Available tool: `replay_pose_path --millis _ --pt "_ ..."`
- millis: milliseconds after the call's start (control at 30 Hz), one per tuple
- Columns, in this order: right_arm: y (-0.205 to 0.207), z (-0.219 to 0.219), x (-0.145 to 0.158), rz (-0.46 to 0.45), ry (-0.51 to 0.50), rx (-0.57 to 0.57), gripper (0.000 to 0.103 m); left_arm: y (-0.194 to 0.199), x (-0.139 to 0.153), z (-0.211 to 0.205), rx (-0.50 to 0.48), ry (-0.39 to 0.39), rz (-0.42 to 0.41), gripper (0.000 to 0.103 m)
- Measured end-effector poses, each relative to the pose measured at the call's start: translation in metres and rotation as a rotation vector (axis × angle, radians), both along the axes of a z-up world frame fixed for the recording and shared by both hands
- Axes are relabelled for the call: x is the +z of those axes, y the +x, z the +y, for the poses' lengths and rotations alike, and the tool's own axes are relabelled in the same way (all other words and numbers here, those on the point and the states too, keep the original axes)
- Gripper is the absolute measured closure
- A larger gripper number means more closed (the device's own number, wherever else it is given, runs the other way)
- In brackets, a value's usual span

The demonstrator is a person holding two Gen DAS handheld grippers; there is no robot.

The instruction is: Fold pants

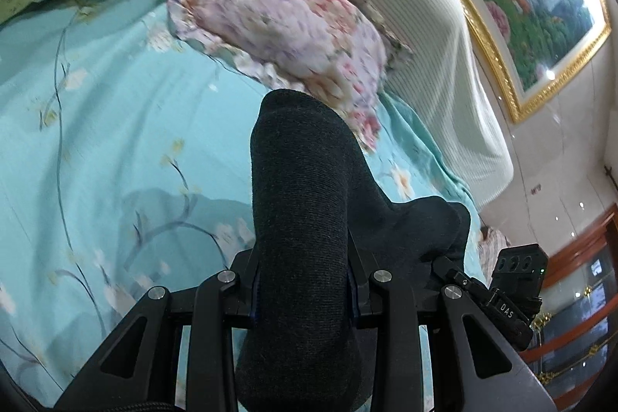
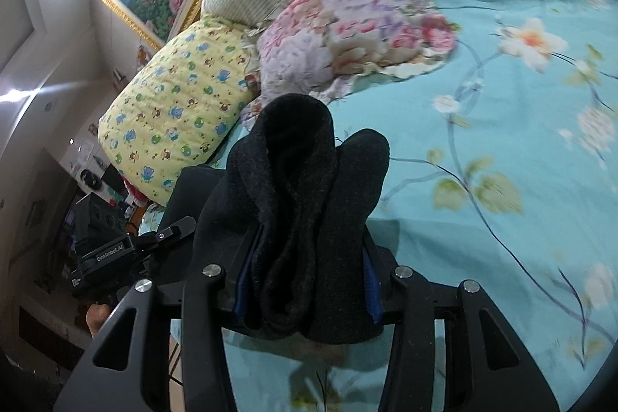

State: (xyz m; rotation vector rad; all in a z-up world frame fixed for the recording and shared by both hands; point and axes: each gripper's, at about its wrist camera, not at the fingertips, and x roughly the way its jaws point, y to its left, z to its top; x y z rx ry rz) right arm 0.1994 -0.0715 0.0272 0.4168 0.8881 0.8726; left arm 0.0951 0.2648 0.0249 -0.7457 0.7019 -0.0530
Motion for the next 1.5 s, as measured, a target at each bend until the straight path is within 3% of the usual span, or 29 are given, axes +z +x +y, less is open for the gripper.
replay_pose_path --millis 433,1033,1233,1300,1500 --pt "0.049 0.06 -0.007 -0.044 -0.034 0.077 0.056 0.028 -0.011 0.034 0.077 0.084 0.027 0.071" --pt "0.067 0.071 -0.043 0.0 -0.083 0.095 0.053 0.04 -0.048 0.038 0.087 0.096 0.1 0.066" --pt "0.07 0.068 -0.05 0.019 -0.071 0.089 0.048 0.042 -0.05 0.037 0.094 0.123 0.115 0.056" --pt "0.071 0.068 -0.05 0.023 -0.07 0.088 0.046 0.041 -0.05 0.038 0.11 0.136 0.126 0.046" --pt "0.066 0.068 -0.047 -0.006 -0.12 0.054 0.032 0.036 -0.049 0.039 0.115 0.145 0.137 0.04"
